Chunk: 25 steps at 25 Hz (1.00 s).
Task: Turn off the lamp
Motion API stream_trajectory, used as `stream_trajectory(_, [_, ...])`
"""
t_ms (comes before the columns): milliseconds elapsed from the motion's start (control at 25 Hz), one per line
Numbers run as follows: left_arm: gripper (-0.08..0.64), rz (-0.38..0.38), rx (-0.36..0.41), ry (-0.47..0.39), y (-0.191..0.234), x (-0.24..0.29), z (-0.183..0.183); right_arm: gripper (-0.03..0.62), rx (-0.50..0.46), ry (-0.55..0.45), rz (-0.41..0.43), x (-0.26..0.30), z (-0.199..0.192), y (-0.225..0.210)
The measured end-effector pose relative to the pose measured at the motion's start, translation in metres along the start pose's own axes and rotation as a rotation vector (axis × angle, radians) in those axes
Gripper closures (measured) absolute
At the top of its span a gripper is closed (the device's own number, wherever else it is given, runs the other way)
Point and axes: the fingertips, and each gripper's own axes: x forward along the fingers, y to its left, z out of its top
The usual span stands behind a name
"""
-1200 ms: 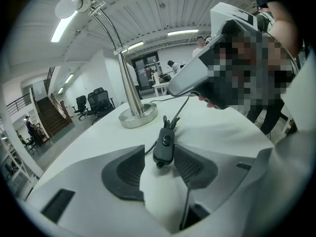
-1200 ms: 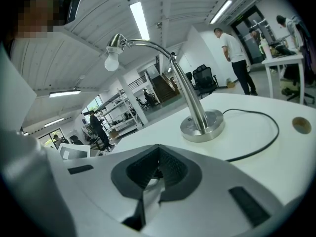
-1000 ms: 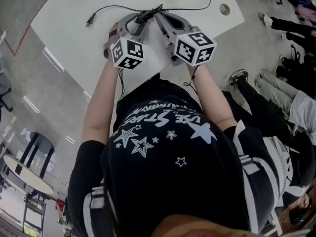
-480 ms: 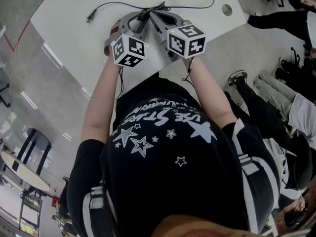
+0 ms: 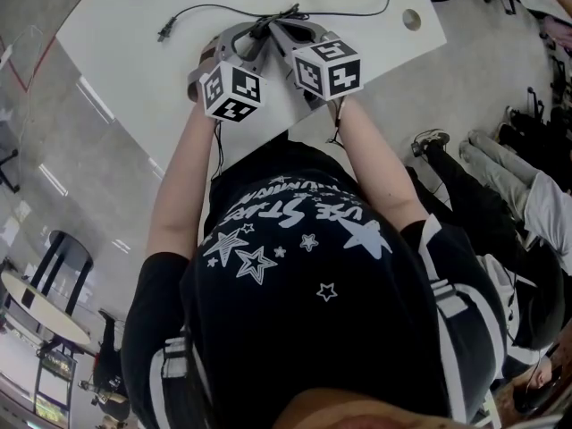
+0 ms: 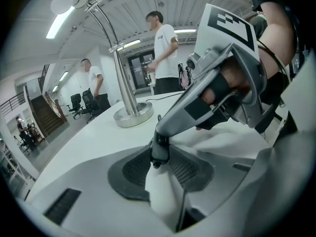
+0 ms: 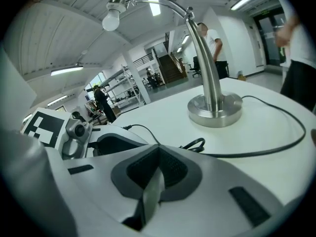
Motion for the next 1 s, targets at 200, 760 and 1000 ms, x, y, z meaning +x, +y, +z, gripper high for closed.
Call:
stream_trajectory(200, [0.428, 0.002, -0.012, 0.002, 0.000, 0.000, -0.003, 0.588, 0.028, 0.009, 0.023, 0.002, -0.002, 0.000])
stream_trajectory(760, [0.425, 0.038, -0.045, -0.007, 0.004, -0.005, 0.001, 0.588, 0.060, -0.032, 0.024, -0.021, 0.009, 0.006])
stream_trajectory(1000, [0.423, 0.091, -0.032, -0.011, 0.003, -0.014, 0.004, 0.588, 0.067, -0.056, 0.020, -0.043, 0.008, 0.008])
